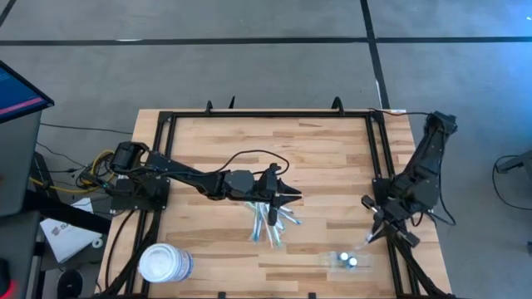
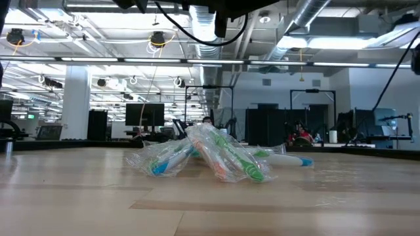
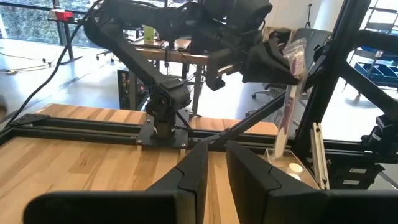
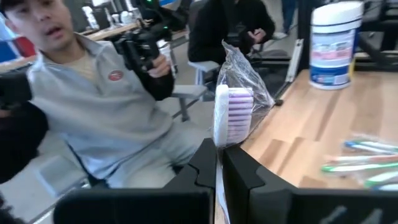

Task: Pick & Place toothbrushing station
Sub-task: Put the purple toothbrush into the transparent organizer

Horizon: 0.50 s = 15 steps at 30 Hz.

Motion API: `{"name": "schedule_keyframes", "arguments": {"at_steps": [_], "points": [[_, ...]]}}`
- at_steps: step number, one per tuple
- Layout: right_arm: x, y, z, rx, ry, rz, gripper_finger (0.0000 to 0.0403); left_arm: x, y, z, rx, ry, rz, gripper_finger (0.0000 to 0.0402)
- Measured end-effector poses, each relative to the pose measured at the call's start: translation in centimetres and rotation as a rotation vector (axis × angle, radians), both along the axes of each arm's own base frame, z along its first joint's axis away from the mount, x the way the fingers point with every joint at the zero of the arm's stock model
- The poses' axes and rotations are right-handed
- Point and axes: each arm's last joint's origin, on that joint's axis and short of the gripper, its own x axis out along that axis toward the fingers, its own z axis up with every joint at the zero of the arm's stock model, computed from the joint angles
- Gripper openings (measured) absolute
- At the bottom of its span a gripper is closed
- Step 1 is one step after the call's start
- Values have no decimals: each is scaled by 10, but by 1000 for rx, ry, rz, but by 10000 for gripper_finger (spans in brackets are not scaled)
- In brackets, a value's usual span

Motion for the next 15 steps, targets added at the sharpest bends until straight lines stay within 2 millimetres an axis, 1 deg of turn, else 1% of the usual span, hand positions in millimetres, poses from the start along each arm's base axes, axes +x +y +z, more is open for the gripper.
{"name": "schedule_keyframes", "arguments": {"at_steps": [11,15], "points": [[-10,7,0,40,37,35,1,0,0,0,0,1,0,53],[-11,12,-7,26,64,19,1,0,0,0,0,1,0,53]]}}
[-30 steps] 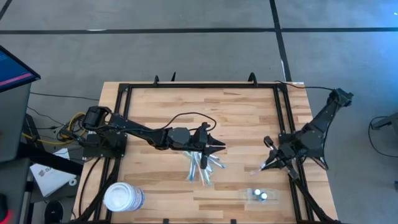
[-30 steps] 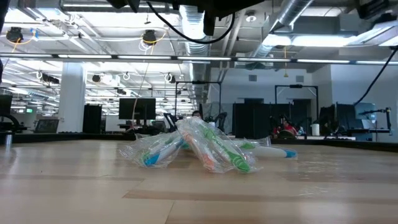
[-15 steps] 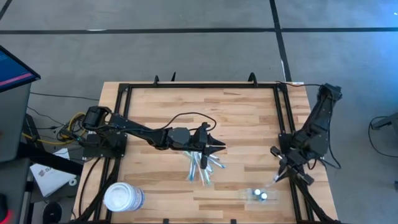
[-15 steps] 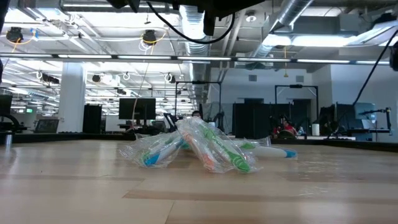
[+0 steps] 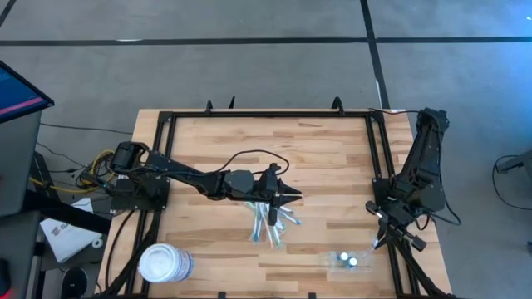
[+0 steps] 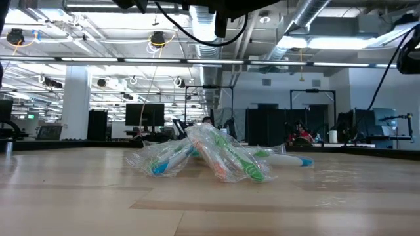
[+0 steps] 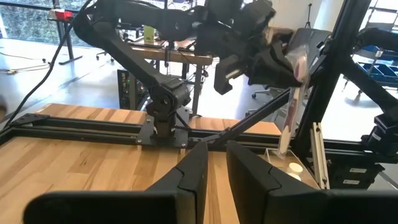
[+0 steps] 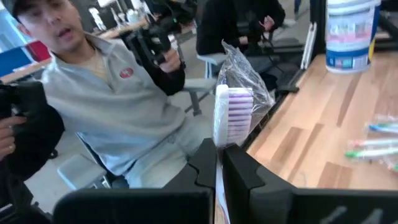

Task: Pick & Place toothbrushing station
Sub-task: Put the purple toothbrush into the transparent organizer

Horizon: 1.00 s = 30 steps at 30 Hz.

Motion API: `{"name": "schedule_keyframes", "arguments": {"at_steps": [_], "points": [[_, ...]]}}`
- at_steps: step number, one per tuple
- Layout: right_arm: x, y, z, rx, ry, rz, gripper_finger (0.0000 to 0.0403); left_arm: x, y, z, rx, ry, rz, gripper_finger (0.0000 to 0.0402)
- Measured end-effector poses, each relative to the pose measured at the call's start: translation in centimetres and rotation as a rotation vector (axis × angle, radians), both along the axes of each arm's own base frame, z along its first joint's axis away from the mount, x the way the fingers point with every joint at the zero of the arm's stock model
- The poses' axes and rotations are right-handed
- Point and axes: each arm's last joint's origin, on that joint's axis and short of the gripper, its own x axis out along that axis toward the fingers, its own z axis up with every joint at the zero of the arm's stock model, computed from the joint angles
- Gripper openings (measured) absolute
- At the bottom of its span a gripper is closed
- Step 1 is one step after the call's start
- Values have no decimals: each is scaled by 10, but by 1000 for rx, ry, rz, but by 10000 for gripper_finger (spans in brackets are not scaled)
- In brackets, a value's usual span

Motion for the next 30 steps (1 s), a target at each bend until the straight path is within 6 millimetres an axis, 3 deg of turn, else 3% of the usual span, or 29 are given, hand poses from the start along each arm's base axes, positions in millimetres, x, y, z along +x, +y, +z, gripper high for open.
{"name": "schedule_keyframes", "arguments": {"at_steps": [30], "points": [[1,25,-24,-78,118,-80,1,0,0,0,0,0,0,53]]}}
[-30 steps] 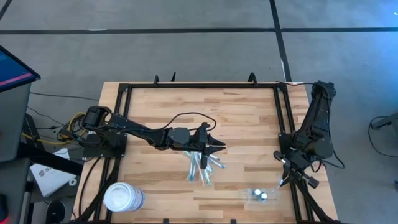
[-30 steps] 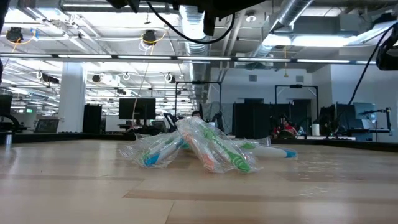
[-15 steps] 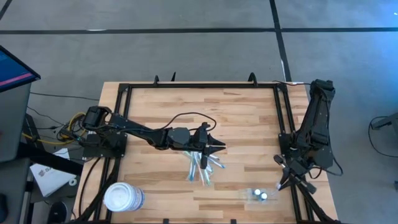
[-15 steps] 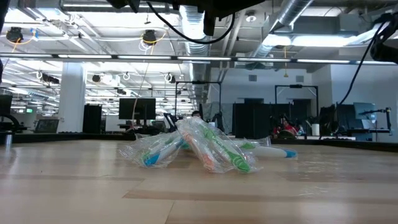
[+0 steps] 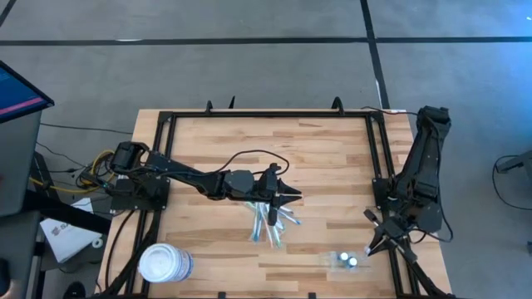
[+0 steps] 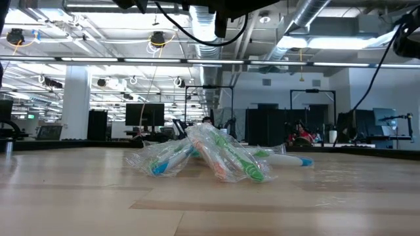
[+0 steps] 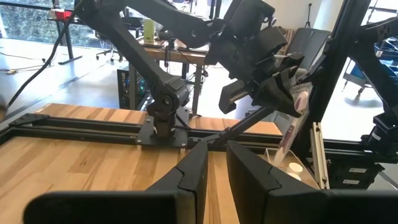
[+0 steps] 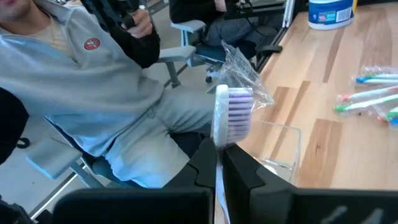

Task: Pick & Place toothbrushing station
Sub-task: Put the purple toothbrush into the transparent organizer

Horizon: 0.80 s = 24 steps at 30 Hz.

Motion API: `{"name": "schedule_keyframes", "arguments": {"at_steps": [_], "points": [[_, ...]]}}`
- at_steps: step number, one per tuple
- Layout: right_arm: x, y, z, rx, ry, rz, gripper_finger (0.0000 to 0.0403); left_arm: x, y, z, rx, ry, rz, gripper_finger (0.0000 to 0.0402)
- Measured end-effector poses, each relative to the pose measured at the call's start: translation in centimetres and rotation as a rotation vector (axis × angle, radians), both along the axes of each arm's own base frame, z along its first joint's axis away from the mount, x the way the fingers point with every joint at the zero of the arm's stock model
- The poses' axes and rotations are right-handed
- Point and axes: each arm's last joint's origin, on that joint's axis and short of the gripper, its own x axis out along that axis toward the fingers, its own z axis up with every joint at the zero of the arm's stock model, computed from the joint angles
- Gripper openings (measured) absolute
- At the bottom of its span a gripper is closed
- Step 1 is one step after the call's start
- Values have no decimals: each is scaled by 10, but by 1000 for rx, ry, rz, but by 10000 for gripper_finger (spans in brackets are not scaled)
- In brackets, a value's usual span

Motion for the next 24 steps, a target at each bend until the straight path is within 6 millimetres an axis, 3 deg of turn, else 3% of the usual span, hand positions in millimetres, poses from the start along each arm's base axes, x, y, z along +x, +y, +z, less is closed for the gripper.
{"name": "schedule_keyframes", "arguments": {"at_steps": [7,15,24], "points": [[1,2,-3,1,21,-19,8,0,0,0,0,0,0,53],[1,1,-4,4,40,-43,49,0,0,0,0,0,0,53],[1,0,-5,21,69,-60,55,0,0,0,0,0,0,53]]}}
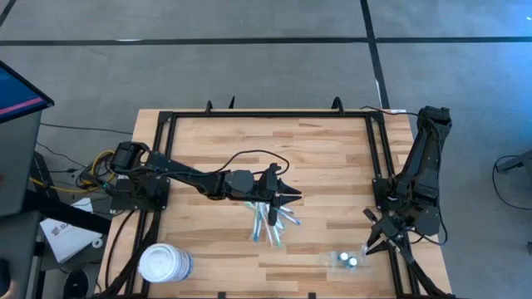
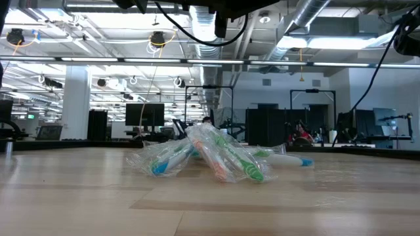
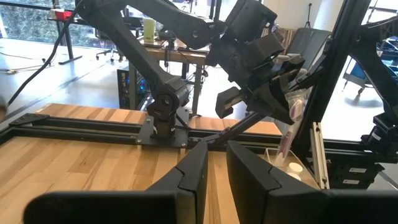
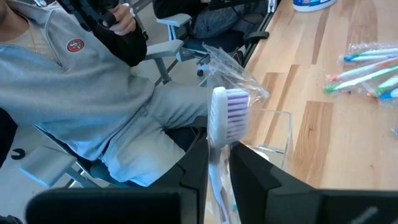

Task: Pick & Place toothbrushing station
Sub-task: Put the purple toothbrush into the transparent organizer

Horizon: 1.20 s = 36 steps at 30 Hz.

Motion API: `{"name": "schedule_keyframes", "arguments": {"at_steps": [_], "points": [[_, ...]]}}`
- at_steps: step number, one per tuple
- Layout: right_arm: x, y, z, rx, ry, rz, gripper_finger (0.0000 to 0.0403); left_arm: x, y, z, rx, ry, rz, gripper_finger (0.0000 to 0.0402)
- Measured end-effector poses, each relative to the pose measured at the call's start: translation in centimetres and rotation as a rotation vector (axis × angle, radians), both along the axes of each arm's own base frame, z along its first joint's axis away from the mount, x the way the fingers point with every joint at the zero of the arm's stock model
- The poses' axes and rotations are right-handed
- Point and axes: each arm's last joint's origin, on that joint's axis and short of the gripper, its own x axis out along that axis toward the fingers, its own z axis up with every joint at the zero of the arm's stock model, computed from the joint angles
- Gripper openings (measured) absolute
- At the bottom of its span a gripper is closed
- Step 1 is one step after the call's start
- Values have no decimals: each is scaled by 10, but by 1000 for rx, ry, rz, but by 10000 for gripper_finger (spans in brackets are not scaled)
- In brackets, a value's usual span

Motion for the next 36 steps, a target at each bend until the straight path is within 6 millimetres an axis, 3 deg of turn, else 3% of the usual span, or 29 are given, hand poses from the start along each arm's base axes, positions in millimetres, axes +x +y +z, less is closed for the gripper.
{"name": "schedule_keyframes", "arguments": {"at_steps": [20,36], "points": [[0,0,0,11,3,-24,60,0,0,0,0,0,0,53],[1,3,-4,-3,27,-33,148,0,0,0,0,0,0,53]]}}
